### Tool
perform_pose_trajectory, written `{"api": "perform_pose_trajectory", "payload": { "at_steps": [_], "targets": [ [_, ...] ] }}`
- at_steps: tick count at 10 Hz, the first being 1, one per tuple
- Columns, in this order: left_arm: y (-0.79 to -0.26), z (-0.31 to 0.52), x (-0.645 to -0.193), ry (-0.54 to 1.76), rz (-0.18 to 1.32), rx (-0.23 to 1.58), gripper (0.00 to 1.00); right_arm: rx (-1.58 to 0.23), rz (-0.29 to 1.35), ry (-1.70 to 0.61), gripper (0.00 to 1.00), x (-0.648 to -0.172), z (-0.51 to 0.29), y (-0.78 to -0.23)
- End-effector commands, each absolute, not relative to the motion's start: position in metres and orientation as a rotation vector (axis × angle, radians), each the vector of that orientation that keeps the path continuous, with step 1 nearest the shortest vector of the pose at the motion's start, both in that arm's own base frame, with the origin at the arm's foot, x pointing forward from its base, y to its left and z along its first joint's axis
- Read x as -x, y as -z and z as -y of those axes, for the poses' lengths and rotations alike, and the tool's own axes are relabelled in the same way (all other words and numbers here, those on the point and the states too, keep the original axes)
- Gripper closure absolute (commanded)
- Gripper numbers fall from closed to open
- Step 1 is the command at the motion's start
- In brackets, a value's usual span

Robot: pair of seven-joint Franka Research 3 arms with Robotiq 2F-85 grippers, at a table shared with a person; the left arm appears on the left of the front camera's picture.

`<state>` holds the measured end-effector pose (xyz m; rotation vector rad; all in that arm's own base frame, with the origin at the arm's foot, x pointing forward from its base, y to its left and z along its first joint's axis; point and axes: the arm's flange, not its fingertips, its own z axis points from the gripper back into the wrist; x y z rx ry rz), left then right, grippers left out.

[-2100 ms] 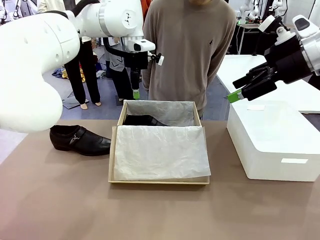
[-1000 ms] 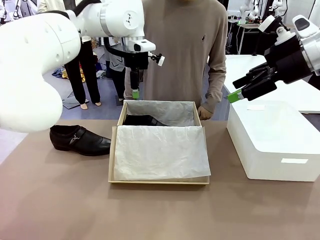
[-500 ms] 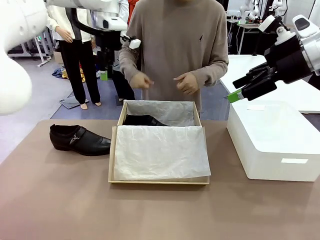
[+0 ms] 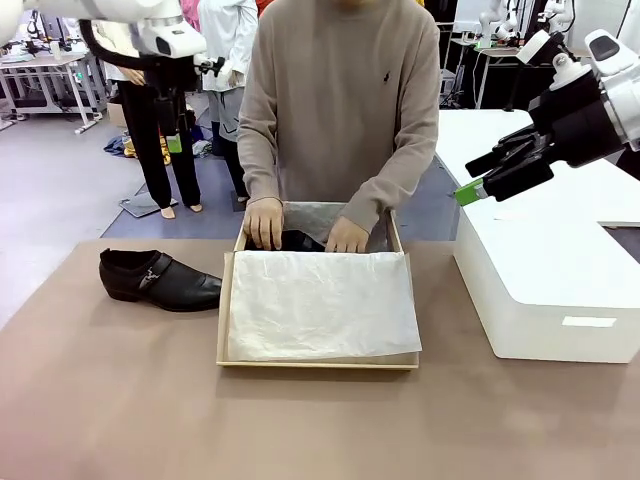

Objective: Pack the shoes into the box.
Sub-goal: Place the other shoe of the Shoes into the Shoes Box.

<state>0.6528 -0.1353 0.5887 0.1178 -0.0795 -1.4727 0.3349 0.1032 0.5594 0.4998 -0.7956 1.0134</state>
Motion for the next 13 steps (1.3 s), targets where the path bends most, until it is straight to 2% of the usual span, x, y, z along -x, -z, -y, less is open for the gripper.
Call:
{"api": "perform_pose_trajectory", "payload": {
  "at_steps": [1, 4, 6, 7, 13],
  "targets": [
    [-0.563, 0.116, -0.615, 1.502, 0.101, -0.078, 0.0, -0.524, 0.818, -1.035, 0.0, -0.338, -0.103, -0.558],
    [-0.557, 0.096, -0.631, 1.573, 0.083, -0.034, 0.0, -0.524, 0.818, -1.035, 0.0, -0.338, -0.103, -0.558],
    [-0.551, 0.101, -0.643, 1.631, 0.143, 0.003, 0.0, -0.524, 0.818, -1.035, 0.0, -0.338, -0.103, -0.558],
    [-0.556, 0.1, -0.636, 1.562, 0.076, -0.041, 0.0, -0.524, 0.818, -1.035, 0.0, -0.338, -0.103, -0.558],
    [-0.553, 0.102, -0.639, 1.579, 0.091, -0.031, 0.0, -0.524, 0.818, -1.035, 0.0, -0.338, -0.103, -0.558]
  ]
}}
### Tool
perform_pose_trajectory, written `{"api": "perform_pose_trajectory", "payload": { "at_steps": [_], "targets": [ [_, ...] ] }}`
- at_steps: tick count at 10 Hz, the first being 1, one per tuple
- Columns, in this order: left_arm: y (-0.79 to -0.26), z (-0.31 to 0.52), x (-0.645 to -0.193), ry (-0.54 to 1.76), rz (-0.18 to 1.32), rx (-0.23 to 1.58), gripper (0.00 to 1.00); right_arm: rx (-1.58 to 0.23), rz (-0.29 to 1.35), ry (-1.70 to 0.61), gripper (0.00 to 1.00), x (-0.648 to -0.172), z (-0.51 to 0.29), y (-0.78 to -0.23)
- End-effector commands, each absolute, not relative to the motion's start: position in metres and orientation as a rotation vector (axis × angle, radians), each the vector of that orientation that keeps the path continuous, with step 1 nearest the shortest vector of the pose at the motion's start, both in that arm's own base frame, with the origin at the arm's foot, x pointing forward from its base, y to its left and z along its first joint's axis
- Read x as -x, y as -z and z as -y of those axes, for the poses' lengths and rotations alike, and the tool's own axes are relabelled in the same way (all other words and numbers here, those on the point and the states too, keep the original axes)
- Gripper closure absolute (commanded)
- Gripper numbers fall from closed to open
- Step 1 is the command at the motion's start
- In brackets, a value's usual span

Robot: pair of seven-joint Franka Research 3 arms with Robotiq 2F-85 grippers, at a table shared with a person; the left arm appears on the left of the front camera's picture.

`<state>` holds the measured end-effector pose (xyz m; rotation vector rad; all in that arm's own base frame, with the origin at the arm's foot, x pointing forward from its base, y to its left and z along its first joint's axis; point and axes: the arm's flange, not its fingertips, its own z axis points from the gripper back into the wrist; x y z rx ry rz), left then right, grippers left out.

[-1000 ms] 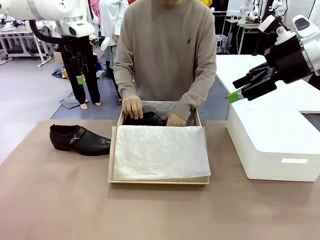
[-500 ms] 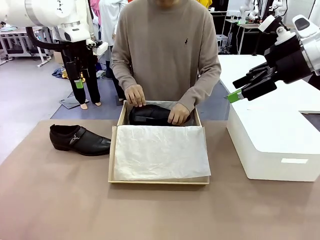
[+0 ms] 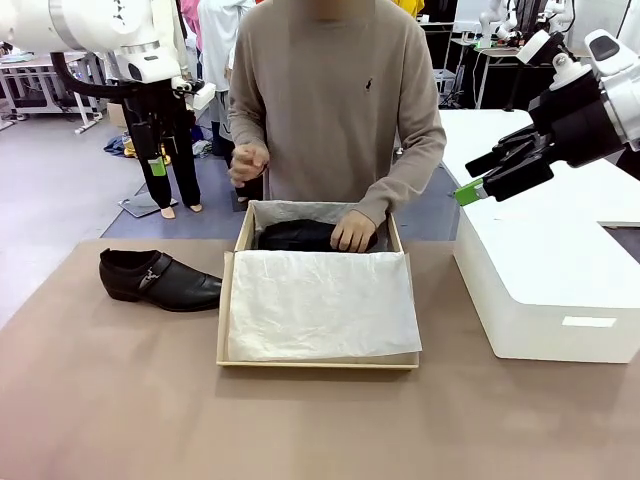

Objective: Pack the shoes into the box.
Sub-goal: Place the other shoe of the Shoes into the Shoes Box.

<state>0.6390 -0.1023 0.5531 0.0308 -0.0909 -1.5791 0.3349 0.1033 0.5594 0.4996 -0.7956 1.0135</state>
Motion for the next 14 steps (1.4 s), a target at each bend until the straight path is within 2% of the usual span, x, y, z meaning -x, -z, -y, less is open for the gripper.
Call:
{"api": "perform_pose_trajectory", "payload": {
  "at_steps": [1, 3, 7, 14],
  "targets": [
    [-0.552, 0.097, -0.633, 1.558, 0.129, -0.079, 0.0, -0.524, 0.818, -1.035, 0.0, -0.338, -0.103, -0.558],
    [-0.547, 0.071, -0.61, 1.528, 0.2, -0.117, 0.0, -0.524, 0.818, -1.035, 0.0, -0.338, -0.103, -0.558],
    [-0.535, 0.045, -0.57, 1.514, 0.189, -0.097, 0.0, -0.524, 0.818, -1.035, 0.0, -0.338, -0.103, -0.558],
    [-0.461, 0.049, -0.577, 1.596, 0.14, -0.057, 0.0, -0.524, 0.818, -1.035, 0.0, -0.338, -0.103, -0.558]
  ]
}}
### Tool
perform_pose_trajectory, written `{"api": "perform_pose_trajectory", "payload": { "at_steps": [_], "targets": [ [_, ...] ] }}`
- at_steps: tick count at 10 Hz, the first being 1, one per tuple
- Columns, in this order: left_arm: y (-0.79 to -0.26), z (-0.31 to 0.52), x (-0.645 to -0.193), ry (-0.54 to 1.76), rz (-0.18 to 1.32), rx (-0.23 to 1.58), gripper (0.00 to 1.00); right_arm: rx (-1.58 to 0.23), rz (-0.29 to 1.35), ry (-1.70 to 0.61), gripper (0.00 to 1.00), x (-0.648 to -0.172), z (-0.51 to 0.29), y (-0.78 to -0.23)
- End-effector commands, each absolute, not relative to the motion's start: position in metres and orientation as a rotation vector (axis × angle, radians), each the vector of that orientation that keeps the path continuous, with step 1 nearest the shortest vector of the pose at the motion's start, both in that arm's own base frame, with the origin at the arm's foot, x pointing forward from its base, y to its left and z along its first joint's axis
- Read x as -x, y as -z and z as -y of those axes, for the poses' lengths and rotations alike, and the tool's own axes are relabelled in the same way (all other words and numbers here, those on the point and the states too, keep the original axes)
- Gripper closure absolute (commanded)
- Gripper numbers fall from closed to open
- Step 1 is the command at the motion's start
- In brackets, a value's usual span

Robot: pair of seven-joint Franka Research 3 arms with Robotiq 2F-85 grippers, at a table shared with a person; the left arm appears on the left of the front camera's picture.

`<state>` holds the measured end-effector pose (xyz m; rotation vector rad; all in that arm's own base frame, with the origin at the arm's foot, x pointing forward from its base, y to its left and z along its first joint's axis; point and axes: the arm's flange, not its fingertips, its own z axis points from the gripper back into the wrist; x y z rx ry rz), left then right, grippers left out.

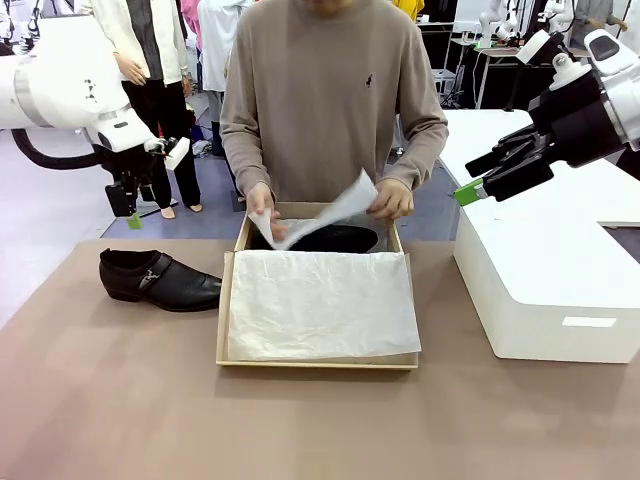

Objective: Pack the shoes into the box.
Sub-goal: Place the other shoe of the Shoes into the Shoes Box.

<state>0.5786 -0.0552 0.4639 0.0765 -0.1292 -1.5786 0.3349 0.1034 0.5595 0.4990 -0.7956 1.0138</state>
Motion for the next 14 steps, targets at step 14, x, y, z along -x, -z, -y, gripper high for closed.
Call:
{"api": "perform_pose_trajectory", "payload": {
  "at_steps": [14],
  "targets": [
    [-0.428, 0.048, -0.599, 1.54, 0.044, -0.065, 0.0, -0.524, 0.818, -1.035, 0.0, -0.338, -0.103, -0.558]
  ]
}}
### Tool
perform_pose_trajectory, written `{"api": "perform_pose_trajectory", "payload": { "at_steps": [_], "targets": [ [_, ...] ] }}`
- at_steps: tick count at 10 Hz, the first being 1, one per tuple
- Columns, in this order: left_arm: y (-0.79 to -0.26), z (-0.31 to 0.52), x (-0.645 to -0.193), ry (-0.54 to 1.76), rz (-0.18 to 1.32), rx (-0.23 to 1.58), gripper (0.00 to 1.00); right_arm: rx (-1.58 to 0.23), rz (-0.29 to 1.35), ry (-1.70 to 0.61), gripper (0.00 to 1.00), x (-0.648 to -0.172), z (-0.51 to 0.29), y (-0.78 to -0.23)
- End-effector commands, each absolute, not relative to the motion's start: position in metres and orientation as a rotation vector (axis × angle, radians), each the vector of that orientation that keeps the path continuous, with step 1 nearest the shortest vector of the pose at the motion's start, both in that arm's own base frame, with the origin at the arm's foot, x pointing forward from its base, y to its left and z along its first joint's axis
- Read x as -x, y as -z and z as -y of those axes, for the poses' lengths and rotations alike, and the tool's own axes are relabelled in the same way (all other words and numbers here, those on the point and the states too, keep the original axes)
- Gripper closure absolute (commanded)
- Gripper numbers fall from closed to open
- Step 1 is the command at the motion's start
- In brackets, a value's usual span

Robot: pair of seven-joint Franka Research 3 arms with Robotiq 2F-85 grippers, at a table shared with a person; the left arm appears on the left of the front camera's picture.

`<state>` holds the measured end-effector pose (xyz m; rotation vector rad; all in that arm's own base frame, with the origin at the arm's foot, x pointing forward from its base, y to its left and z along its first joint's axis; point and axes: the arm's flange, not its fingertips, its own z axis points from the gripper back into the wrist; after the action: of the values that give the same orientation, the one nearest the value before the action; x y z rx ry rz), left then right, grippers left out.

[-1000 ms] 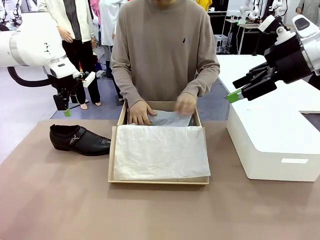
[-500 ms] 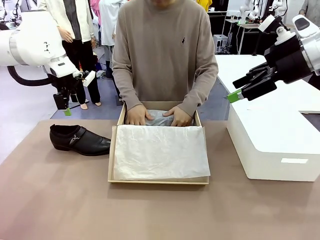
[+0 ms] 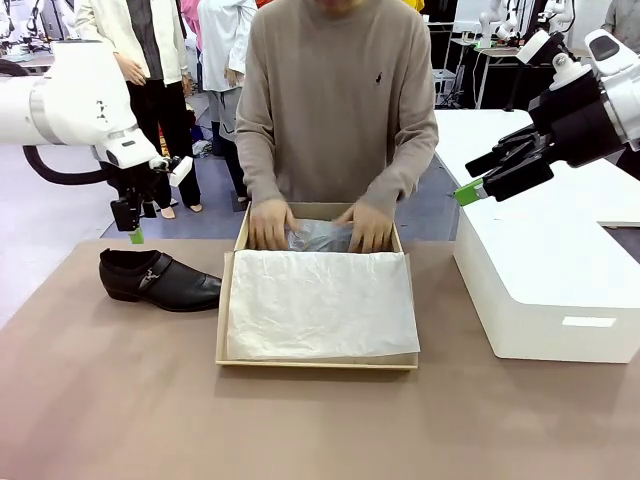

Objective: Pack the shoes into the box.
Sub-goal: Place the other shoe of the Shoes into the Shoes Box.

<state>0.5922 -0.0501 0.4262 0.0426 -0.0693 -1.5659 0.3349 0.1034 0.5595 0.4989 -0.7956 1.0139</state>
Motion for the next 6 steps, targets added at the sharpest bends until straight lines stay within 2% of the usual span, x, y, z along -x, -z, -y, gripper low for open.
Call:
{"api": "perform_pose_trajectory", "payload": {
  "at_steps": [1, 6],
  "targets": [
    [-0.421, 0.046, -0.602, 1.532, 0.026, -0.05, 0.0, -0.524, 0.818, -1.035, 0.0, -0.338, -0.103, -0.558],
    [-0.405, 0.038, -0.61, 1.523, -0.068, -0.022, 0.0, -0.524, 0.818, -1.035, 0.0, -0.338, -0.103, -0.558]
  ]
}}
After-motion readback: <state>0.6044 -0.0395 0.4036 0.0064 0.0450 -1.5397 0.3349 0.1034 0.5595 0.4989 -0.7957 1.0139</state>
